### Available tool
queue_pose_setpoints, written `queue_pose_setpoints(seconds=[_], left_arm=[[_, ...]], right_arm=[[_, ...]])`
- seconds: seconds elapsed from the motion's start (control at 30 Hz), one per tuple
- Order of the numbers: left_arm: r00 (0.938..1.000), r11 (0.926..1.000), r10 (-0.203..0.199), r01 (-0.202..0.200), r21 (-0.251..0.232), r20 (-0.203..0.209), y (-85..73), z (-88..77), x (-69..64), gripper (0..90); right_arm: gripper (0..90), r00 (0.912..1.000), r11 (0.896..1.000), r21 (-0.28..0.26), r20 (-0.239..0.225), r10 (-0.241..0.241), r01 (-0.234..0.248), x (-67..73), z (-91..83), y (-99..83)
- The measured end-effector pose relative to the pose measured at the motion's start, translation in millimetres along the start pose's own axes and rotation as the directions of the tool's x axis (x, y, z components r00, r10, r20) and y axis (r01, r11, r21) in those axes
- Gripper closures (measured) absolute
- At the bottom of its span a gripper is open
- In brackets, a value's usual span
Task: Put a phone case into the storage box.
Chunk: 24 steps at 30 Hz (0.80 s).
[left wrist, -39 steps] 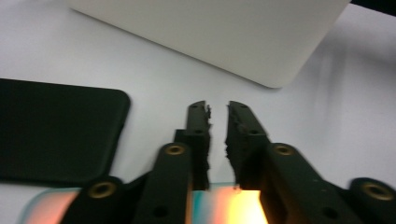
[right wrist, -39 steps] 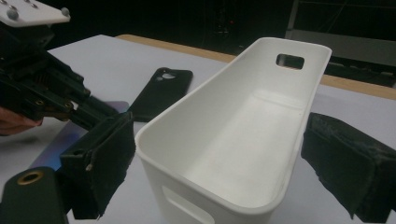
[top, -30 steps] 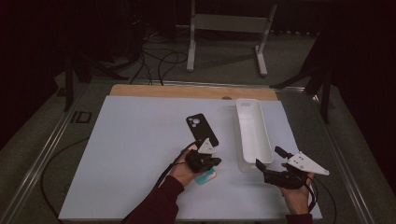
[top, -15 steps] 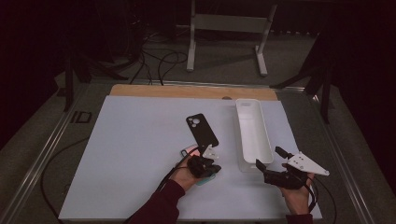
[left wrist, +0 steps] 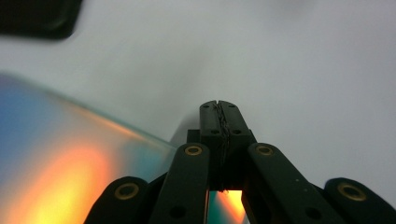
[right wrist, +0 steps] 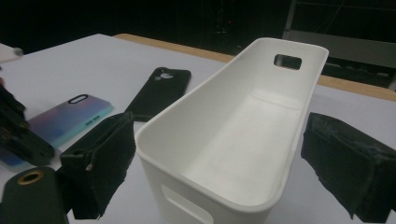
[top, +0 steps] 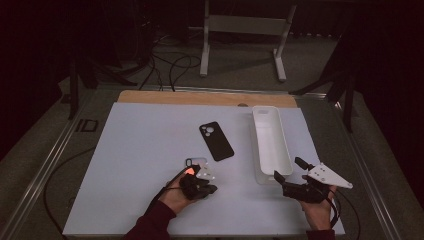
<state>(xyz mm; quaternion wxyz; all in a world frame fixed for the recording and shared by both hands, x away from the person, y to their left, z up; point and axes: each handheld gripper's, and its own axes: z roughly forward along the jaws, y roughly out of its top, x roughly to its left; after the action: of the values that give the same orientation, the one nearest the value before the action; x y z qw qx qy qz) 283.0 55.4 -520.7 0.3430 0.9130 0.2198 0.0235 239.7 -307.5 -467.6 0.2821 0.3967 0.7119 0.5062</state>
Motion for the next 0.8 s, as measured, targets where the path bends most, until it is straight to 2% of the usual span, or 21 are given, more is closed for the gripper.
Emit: queue_pose_setpoints(seconds=[0.03,0.1,0.13,0.17,0.23,0.3,0.43,0.5,0.53,0.57,0.63,0.8], left_arm=[[0.9997,0.9999,-0.011,0.011,0.002,-0.02,-8.1,-7.9,3.9,90.0],[0.9993,0.9998,-0.022,0.022,0.001,-0.031,-12.9,-12.2,6.3,90.0],[0.9976,0.9993,-0.038,0.038,-0.004,-0.058,-22.3,-20.7,12.1,90.0],[0.9976,0.9993,-0.038,0.038,-0.004,-0.058,-22.3,-20.7,12.1,90.0],[0.9935,0.997,-0.076,0.075,-0.016,-0.084,-32.9,-29.5,19.6,90.0],[0.9897,0.9953,-0.097,0.095,-0.018,-0.106,-39.8,-35.8,23.7,89.9],[0.9807,0.9907,-0.136,0.133,-0.025,-0.141,-53.1,-47.9,29.6,89.6],[0.9739,0.9872,-0.159,0.156,-0.031,-0.162,-59.8,-53.8,32.8,89.4],[0.9739,0.9872,-0.159,0.156,-0.031,-0.162,-59.8,-53.8,32.8,89.4],[0.9641,0.9821,-0.188,0.184,-0.038,-0.187,-65.9,-58.9,37.2,89.4],[0.9591,0.9781,-0.208,0.203,-0.047,-0.192,-69.5,-61.4,40.1,89.0],[0.9592,0.9765,-0.214,0.204,-0.069,-0.185,-70.6,-60.2,40.7,86.2]], right_arm=[[9.6,1.0,1.0,0.0,0.0,-0.001,0.001,-0.1,0.0,0.1],[9.6,1.0,1.0,-0.001,0.001,0.001,-0.001,-0.1,0.1,0.2],[9.6,1.0,1.0,-0.002,0.002,0.003,-0.003,-0.5,0.1,0.4],[9.6,1.0,1.0,-0.002,0.002,0.003,-0.003,-0.5,0.1,0.4],[9.6,1.0,1.0,-0.002,0.003,0.003,-0.003,-0.7,0.2,0.4],[9.6,1.0,1.0,-0.002,0.002,0.002,-0.002,-0.6,0.3,0.5],[9.6,1.0,1.0,-0.002,0.003,0.002,-0.002,-0.8,0.4,0.6],[9.6,1.0,1.0,-0.002,0.003,0.002,-0.002,-0.8,0.4,0.7],[9.6,1.0,1.0,-0.002,0.003,0.002,-0.002,-0.8,0.4,0.7],[9.6,1.0,1.0,-0.002,0.002,0.001,-0.001,-0.9,0.5,0.7],[9.6,1.0,1.0,-0.002,0.002,0.001,-0.001,-0.8,1.6,0.9],[9.6,1.0,1.0,0.001,-0.001,0.0,0.0,0.0,2.8,1.2]])
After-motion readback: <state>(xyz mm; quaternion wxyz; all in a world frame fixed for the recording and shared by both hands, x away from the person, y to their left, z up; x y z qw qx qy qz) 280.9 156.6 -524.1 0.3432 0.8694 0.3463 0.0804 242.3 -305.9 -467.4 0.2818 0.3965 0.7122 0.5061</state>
